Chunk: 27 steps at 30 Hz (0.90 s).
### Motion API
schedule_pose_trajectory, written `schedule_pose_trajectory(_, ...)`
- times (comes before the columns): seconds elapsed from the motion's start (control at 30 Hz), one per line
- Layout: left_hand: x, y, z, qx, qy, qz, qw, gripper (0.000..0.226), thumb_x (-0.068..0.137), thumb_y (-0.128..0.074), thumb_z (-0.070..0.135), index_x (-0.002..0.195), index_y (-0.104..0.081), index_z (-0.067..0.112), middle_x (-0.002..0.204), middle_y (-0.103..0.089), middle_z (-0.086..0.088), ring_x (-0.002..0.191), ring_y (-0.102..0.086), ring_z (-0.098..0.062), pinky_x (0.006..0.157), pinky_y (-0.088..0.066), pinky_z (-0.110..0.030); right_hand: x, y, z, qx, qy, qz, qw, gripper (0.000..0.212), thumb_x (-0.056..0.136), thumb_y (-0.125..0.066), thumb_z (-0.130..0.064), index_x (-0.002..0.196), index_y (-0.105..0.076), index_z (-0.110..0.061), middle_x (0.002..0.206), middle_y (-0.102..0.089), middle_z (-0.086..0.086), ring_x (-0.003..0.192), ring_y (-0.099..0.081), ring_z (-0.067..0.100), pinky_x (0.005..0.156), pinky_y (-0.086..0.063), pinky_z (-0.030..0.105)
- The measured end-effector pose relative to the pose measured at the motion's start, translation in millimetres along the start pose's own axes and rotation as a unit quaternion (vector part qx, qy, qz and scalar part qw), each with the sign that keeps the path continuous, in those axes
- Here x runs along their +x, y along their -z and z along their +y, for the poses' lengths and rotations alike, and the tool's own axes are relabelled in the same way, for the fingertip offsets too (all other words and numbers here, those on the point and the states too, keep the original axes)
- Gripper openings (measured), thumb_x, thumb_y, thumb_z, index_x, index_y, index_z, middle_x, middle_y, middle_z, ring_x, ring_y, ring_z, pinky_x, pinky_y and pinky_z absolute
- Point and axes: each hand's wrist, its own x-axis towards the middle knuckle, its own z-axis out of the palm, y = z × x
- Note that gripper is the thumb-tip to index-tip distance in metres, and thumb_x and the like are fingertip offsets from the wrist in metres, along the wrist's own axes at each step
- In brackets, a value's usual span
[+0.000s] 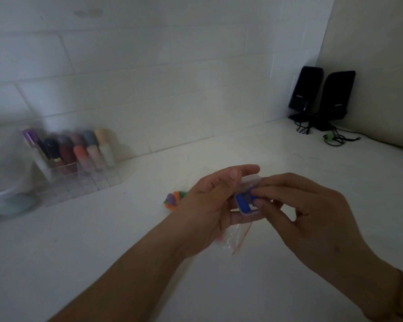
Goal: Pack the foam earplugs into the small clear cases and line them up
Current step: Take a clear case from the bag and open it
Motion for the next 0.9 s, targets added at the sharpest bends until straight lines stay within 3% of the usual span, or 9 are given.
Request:
schedule_pose_trajectory(0.1, 0.8, 0.2, 0.2, -0.016, 0.008, 0.01, 1.0, 0.049, 0.086, -0.046, 0.035, 0.121, -0.059, 0.003, 0.109, -0.069, -0.018, 0.095, -0.068, -0.029, 0.085, -0.058, -0.044, -1.1, -0.4, 1.9, -0.037, 0.029, 0.014, 0.999, 0.029, 0.092, -0.051, -0.034, 0.098, -0.075, -0.019, 0.096, -0.071, -0.007, 0.072, -0.067, 0.01, 0.065, -0.051, 0.02)
schedule_pose_trajectory(0.4, -1.0, 0.0, 1.6, -0.028, 0.006, -0.006, 1.0, 0.047, 0.087, -0.048, 0.032, 0.123, -0.058, 0.003, 0.114, -0.067, -0.02, 0.097, -0.067, -0.03, 0.085, -0.058, -0.043, -0.5, -1.4, 2.5, -0.027, 0.047, 0.027, 0.998, 0.025, 0.092, -0.053, -0.03, 0.091, -0.075, -0.017, 0.092, -0.071, -0.005, 0.067, -0.066, 0.013, 0.06, -0.049, 0.019)
schedule_pose_trajectory(0.47, -1.3, 0.0, 2.5, -0.033, 0.007, -0.009, 0.999, 0.045, 0.088, -0.049, 0.03, 0.124, -0.057, 0.003, 0.114, -0.068, -0.019, 0.095, -0.068, -0.029, 0.083, -0.059, -0.04, 0.6, -0.6, 0.2, -0.005, 0.037, 0.023, 0.999, 0.024, 0.09, -0.056, -0.032, 0.092, -0.075, -0.019, 0.093, -0.071, -0.008, 0.067, -0.064, 0.01, 0.06, -0.046, 0.01)
schedule_pose_trajectory(0.53, -0.5, 0.9, 3.0, -0.041, 0.011, -0.016, 0.999, 0.037, 0.093, -0.052, 0.021, 0.125, -0.057, 0.003, 0.115, -0.068, -0.017, 0.096, -0.069, -0.028, 0.081, -0.059, -0.038, 2.5, 2.3, -3.4, 0.021, 0.022, 0.021, 0.999, 0.023, 0.088, -0.057, -0.035, 0.09, -0.074, -0.02, 0.09, -0.069, -0.012, 0.066, -0.059, -0.001, 0.059, -0.038, 0.0)
schedule_pose_trajectory(0.6, 0.4, 2.4, 2.4, -0.04, 0.01, -0.022, 0.999, 0.034, 0.094, -0.05, 0.004, 0.127, -0.055, 0.004, 0.124, -0.065, -0.015, 0.104, -0.067, -0.031, 0.082, -0.059, -0.037, 3.5, 6.8, -7.7, 0.066, -0.021, 0.039, 0.997, 0.018, 0.087, -0.055, -0.038, 0.085, -0.068, -0.025, 0.085, -0.063, -0.023, 0.065, -0.058, -0.003, 0.053, -0.038, 0.001)
schedule_pose_trajectory(0.67, 1.2, 3.9, 1.1, -0.027, 0.0, -0.016, 1.0, 0.045, 0.09, -0.046, -0.013, 0.13, -0.053, 0.007, 0.133, -0.06, -0.01, 0.109, -0.066, -0.033, 0.084, -0.058, -0.037, 5.4, 9.8, -11.1, 0.1, -0.088, 0.064, 0.989, 0.018, 0.086, -0.05, -0.044, 0.082, -0.063, -0.032, 0.071, -0.063, -0.024, 0.069, -0.061, -0.001, 0.048, -0.042, 0.006)
schedule_pose_trajectory(0.7, 1.1, 4.0, 0.7, -0.013, -0.006, -0.016, 1.0, 0.052, 0.088, -0.047, -0.018, 0.131, -0.052, 0.01, 0.136, -0.057, -0.007, 0.11, -0.066, -0.031, 0.084, -0.057, -0.036, 6.4, 9.3, -11.0, 0.113, -0.117, 0.063, 0.985, 0.017, 0.086, -0.05, -0.048, 0.083, -0.061, -0.036, 0.075, -0.065, -0.02, 0.071, -0.062, 0.0, 0.048, -0.044, 0.007)
schedule_pose_trajectory(0.8, -0.6, 2.9, -1.6, 0.106, -0.05, -0.022, 0.993, 0.067, 0.084, -0.057, -0.016, 0.136, -0.047, 0.024, 0.146, -0.046, 0.003, 0.115, -0.063, -0.02, 0.09, -0.054, -0.036, 7.6, 5.7, -8.1, 0.11, -0.154, -0.004, 0.982, 0.033, 0.087, -0.049, -0.061, 0.09, -0.066, -0.033, 0.087, -0.064, -0.012, 0.078, -0.059, 0.003, 0.055, -0.043, 0.006)
schedule_pose_trajectory(0.9, -2.9, 0.6, -1.4, 0.175, -0.081, -0.031, 0.981, 0.074, 0.083, -0.064, -0.01, 0.139, -0.042, 0.034, 0.15, -0.038, 0.01, 0.114, -0.064, -0.018, 0.093, -0.053, -0.039, 7.7, 4.7, -9.9, 0.104, -0.158, -0.066, 0.98, 0.045, 0.072, -0.046, -0.065, 0.091, -0.07, -0.032, 0.09, -0.056, -0.012, 0.076, -0.054, 0.007, 0.054, -0.04, 0.009)
